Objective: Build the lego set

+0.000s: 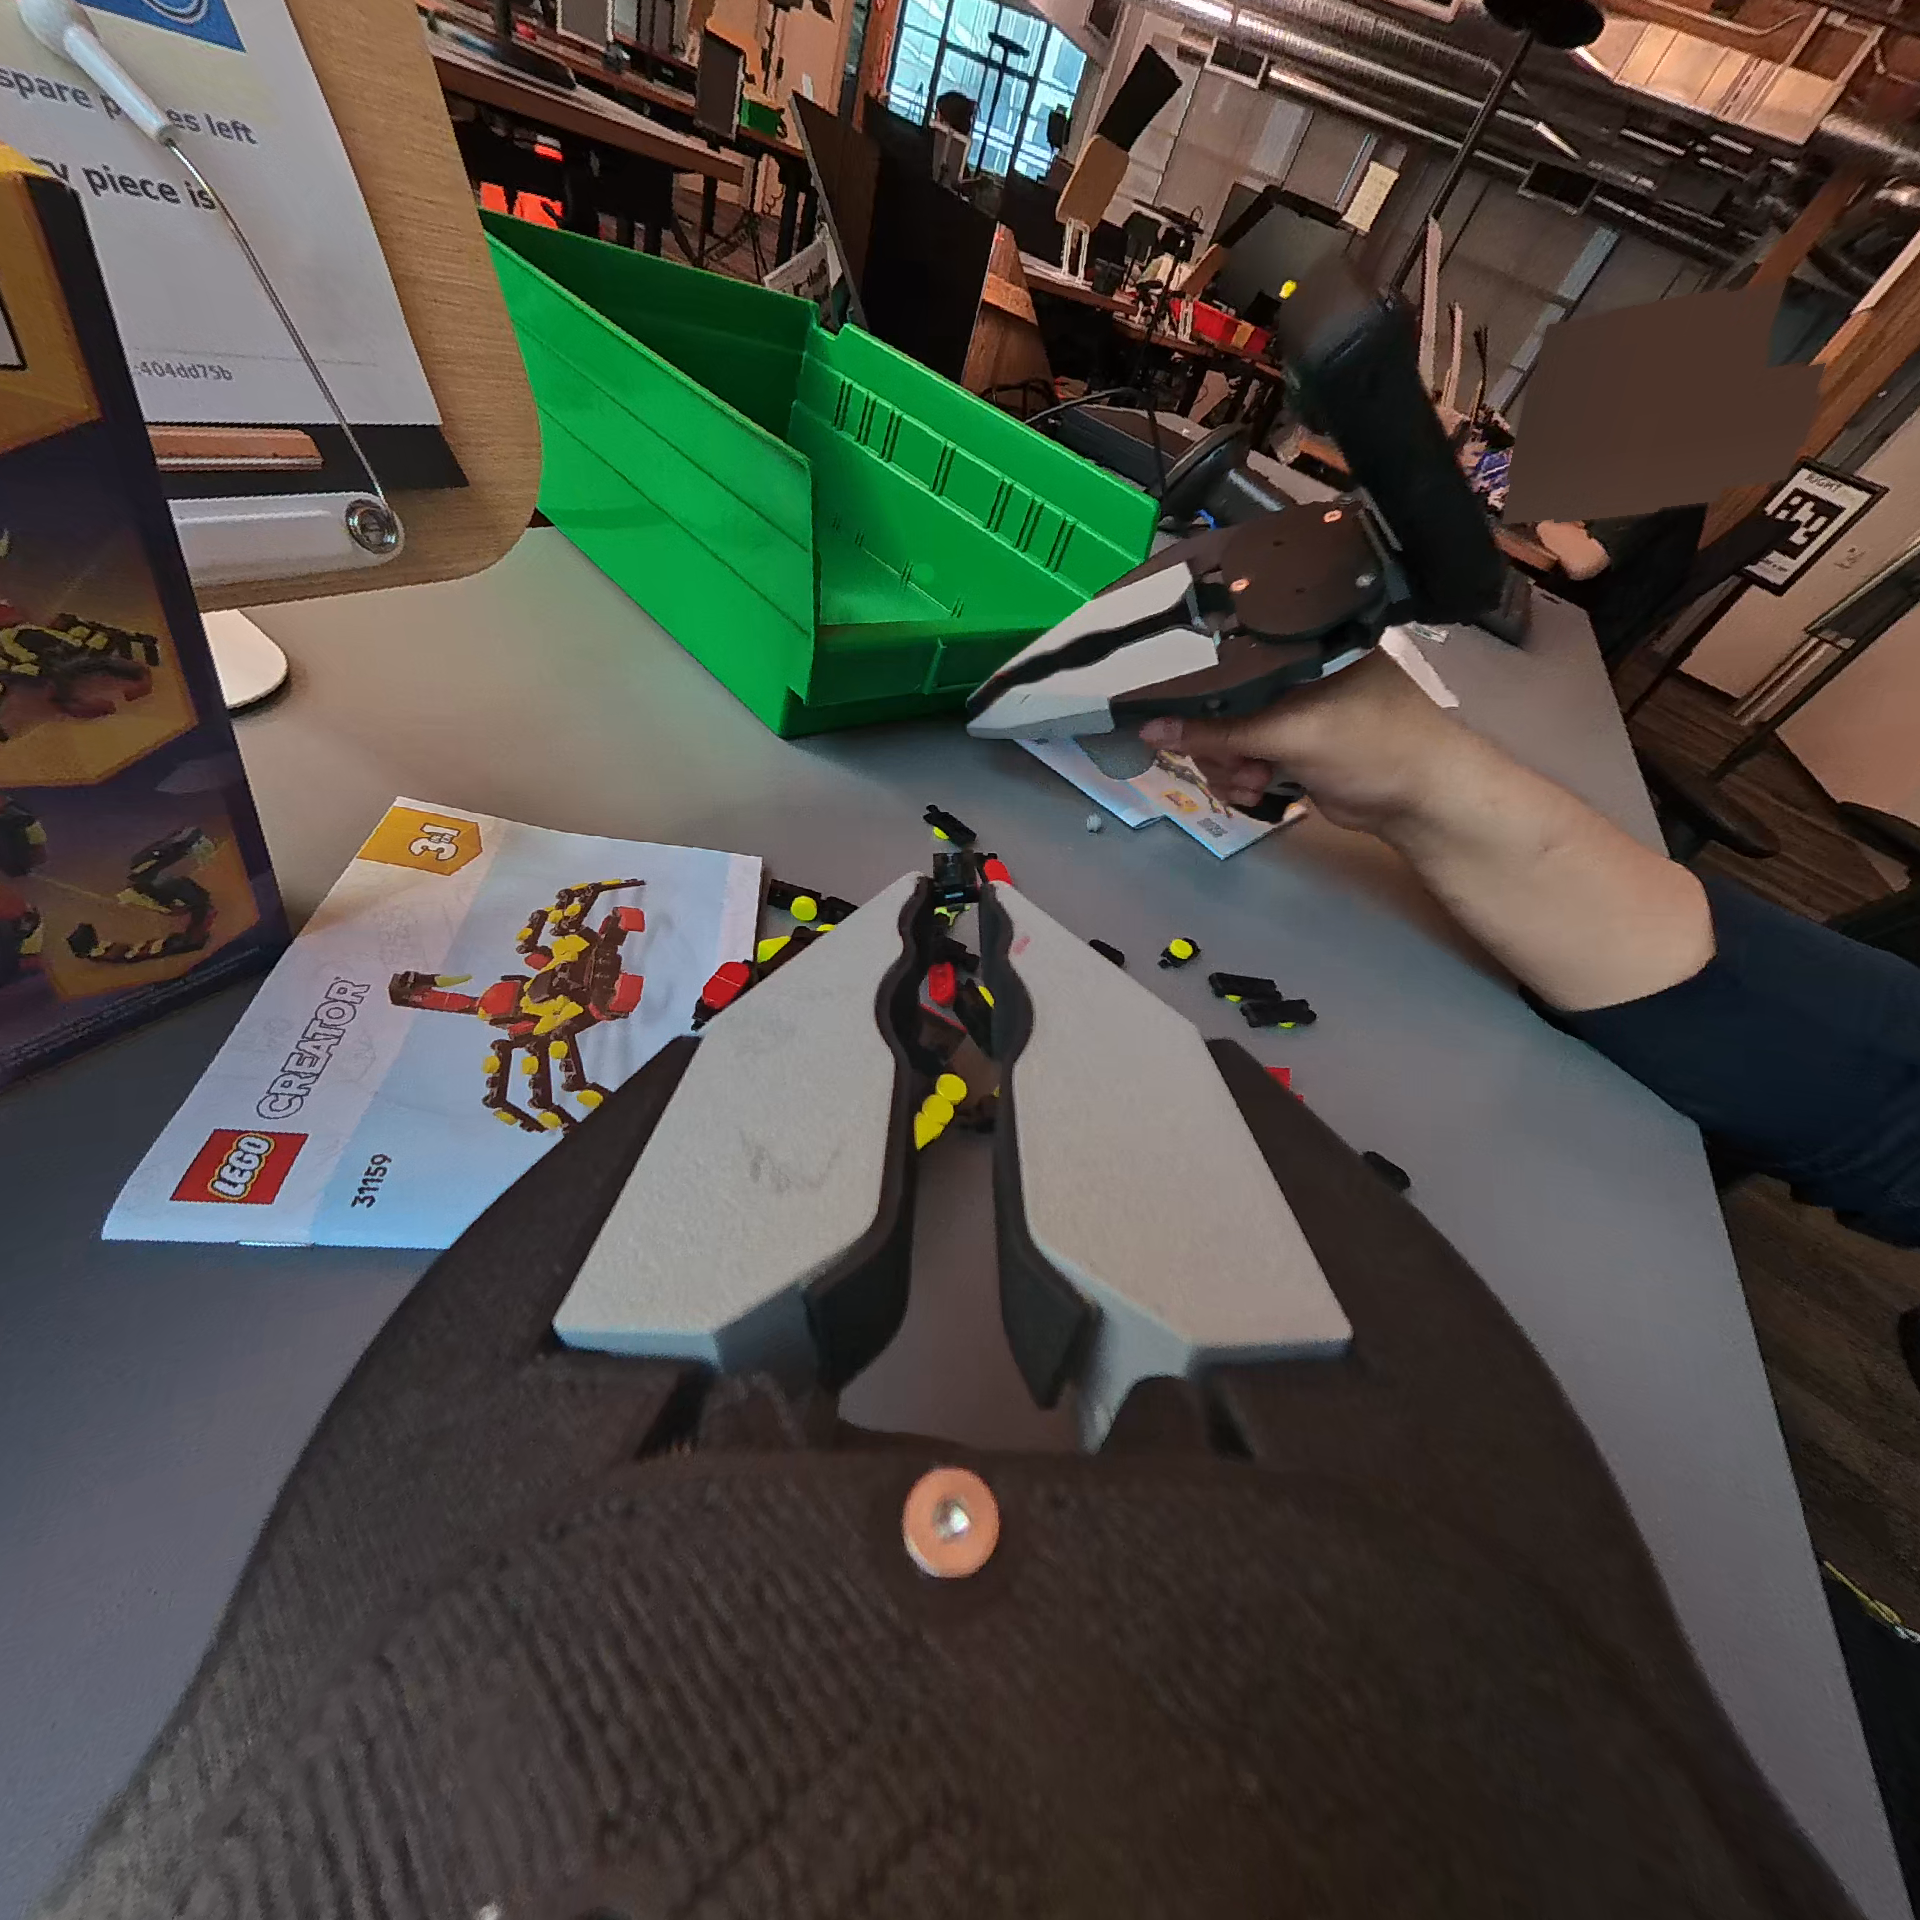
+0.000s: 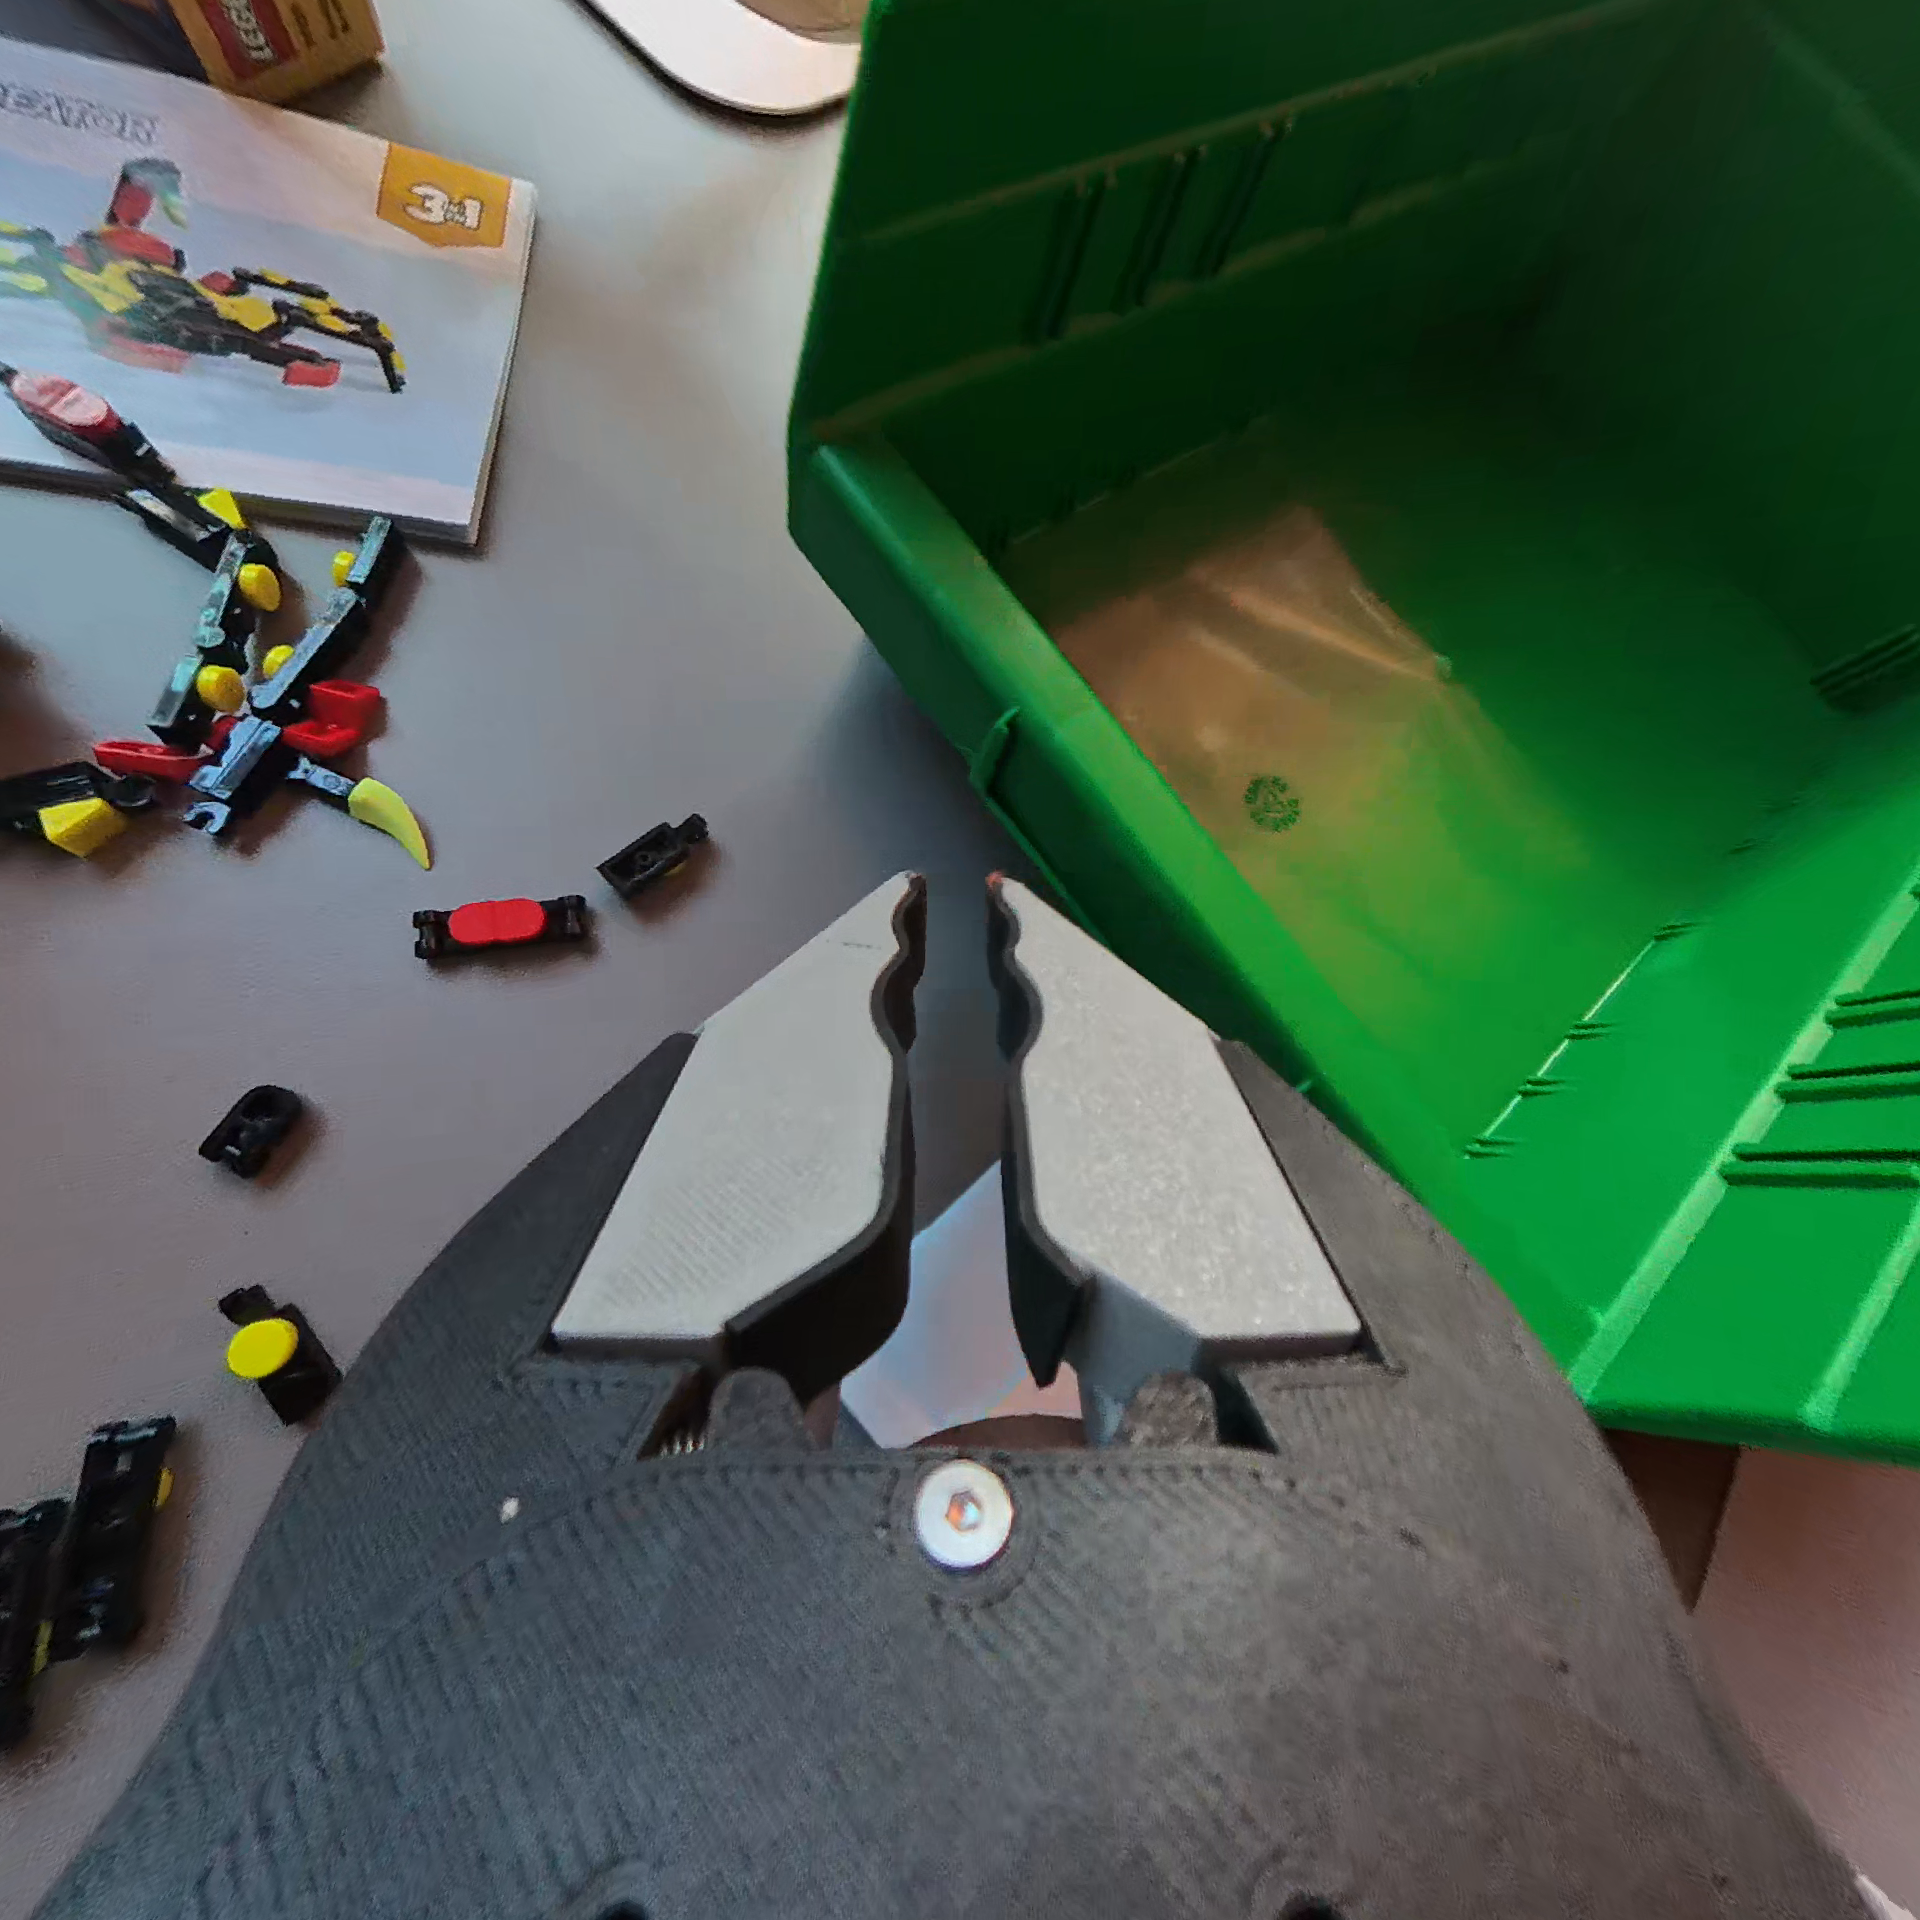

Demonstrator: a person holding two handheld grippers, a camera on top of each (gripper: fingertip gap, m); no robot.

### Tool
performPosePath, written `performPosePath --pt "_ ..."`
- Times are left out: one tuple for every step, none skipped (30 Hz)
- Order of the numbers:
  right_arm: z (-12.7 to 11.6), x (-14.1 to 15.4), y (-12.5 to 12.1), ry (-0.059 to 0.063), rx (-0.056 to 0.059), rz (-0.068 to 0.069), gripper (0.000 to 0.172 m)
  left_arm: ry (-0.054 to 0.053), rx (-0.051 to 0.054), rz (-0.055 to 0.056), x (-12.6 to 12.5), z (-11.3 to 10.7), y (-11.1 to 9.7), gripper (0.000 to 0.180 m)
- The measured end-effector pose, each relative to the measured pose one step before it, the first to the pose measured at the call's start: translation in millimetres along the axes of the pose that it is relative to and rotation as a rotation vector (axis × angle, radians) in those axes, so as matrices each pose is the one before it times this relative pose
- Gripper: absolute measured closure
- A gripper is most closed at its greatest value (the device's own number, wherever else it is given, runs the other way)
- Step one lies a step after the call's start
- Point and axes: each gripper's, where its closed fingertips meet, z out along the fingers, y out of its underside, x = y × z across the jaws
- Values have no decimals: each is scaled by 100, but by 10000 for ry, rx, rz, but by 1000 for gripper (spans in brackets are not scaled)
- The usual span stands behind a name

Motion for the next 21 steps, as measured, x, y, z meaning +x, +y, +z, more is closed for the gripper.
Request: performPosePath --pt "132 -289 -95 75 23 -212 164 -2 -4 -3 -5 6 3 175" --pt "104 -398 -141 -10 48 -158 164 -12 -2 -6 -25 3 -2 175" --pt "67 -351 -204 -22 77 -64 165 -17 3 -9 -35 -6 -9 175" --pt "29 -257 -318 3 170 13 165 -25 11 -15 -51 -12 -10 175" --pt "-10 -252 -416 -6 245 51 165 -41 22 -19 -81 -23 -36 175" --pt "-8 -206 -374 11 228 39 166 -36 24 -21 -80 -11 -33 175" --pt "-35 -59 -329 89 199 -10 166 -25 19 -24 -80 -22 -31 175" --pt "-46 42 -318 147 197 -64 166 -37 22 -19 -91 -16 -32 175" --pt "-58 109 -261 172 169 -83 166 -61 37 3 -108 -28 -60 175" --pt "-67 147 -208 171 141 -83 166 -57 45 22 -99 -29 -76 175" --pt "-73 166 -207 150 144 -35 166 -16 26 9 -34 -18 -43 175" --pt "-46 60 -189 48 131 50 167 27 -7 -19 12 5 17 175" --pt "2 -65 -85 -66 70 144 167 8 -13 -29 -29 10 5 175" --pt "3 -119 -91 -118 81 213 166 20 -12 -25 3 10 21 175" --pt "-1 -222 -163 -193 129 183 165 40 -14 -22 17 14 17 175" --pt "-61 -246 -206 -205 133 88 164 15 -6 -20 -1 4 5 175" --pt "-137 -413 -454 -285 282 41 162 17 2 -4 18 -3 -5 175" --pt "-198 -826 -668 -516 433 40 162 25 1 13 46 -1 7 175" --pt "-177 -898 -638 -523 397 51 163 24 -11 23 57 6 16 175" --pt "-104 -679 -474 -329 271 11 162 11 -17 21 45 15 24 175" --pt "-10 -576 -300 -230 138 -95 160 20 -17 20 58 15 23 175"
